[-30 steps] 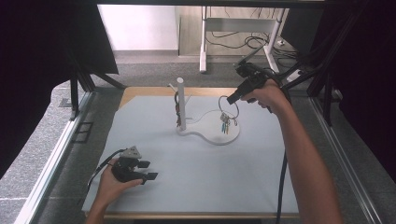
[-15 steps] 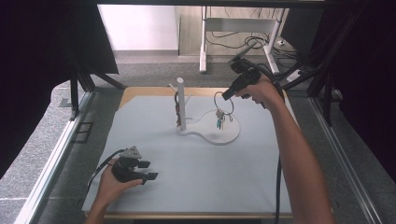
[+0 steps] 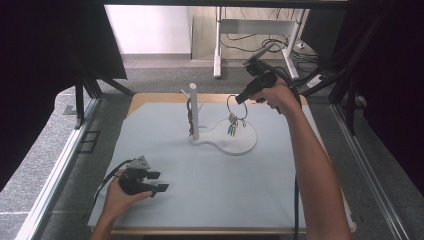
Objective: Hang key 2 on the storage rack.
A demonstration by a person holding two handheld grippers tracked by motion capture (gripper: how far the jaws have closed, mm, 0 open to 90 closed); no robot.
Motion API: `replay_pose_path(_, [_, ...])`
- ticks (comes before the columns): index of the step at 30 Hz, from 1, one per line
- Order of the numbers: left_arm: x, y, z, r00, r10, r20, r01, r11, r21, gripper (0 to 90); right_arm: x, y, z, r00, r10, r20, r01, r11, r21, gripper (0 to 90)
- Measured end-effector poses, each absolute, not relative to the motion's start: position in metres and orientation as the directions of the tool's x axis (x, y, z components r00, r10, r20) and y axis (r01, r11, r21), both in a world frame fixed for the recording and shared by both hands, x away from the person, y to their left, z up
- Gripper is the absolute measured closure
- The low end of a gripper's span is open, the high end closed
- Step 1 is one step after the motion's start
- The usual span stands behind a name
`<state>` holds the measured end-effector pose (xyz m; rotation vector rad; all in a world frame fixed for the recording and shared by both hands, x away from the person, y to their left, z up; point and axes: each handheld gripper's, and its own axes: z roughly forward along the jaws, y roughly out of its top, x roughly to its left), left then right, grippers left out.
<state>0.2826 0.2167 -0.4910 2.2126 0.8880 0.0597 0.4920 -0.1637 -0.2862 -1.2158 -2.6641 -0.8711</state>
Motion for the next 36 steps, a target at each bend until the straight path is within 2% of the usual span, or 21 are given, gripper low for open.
replay_pose_path(6, [0.283, 0.215, -0.493, 0.760, 0.612, -0.218, 0.583, -0.493, 0.646, 38.1, 0.495, -0.163, -0.287, -0.678, 0.660, 0.324, 0.720, 0.509, 0.471, 87.6])
replay_pose_path(19, [0.283, 0.215, -0.493, 0.753, 0.629, -0.192, 0.577, -0.492, 0.652, 38.1, 0.503, -0.149, -0.289, -0.682, 0.659, 0.317, 0.717, 0.517, 0.468, 87.6])
replay_pose_path(36, [0.283, 0.217, -0.491, 0.756, 0.621, -0.205, 0.576, -0.484, 0.659, 37.8, 0.519, -0.124, -0.292, -0.691, 0.656, 0.302, 0.708, 0.532, 0.465, 87.6])
